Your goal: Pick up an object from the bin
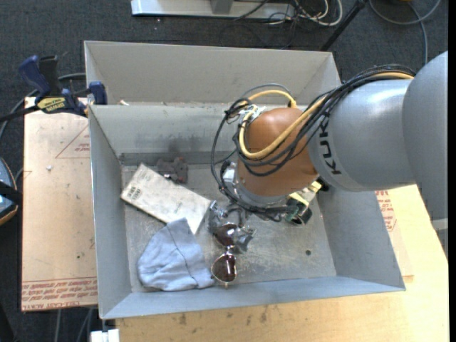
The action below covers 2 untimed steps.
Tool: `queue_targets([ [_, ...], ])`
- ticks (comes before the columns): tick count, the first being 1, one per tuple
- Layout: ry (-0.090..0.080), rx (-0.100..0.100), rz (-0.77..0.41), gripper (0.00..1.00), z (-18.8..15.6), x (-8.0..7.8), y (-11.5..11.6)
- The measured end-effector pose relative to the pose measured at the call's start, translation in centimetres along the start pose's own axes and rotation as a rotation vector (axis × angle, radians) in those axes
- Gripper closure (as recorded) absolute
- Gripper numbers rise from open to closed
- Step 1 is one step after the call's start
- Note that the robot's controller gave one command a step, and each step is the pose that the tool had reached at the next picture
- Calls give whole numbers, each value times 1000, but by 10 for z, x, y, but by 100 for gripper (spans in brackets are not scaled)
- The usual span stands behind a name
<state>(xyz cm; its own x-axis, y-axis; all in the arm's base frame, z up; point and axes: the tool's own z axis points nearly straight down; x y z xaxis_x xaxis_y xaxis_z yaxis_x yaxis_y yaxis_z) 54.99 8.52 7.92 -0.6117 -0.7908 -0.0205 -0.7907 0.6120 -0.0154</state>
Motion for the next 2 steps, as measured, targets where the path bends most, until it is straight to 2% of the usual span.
queue_targets([
  [2, 2, -2, 2, 100, -4, 0, 0],
])
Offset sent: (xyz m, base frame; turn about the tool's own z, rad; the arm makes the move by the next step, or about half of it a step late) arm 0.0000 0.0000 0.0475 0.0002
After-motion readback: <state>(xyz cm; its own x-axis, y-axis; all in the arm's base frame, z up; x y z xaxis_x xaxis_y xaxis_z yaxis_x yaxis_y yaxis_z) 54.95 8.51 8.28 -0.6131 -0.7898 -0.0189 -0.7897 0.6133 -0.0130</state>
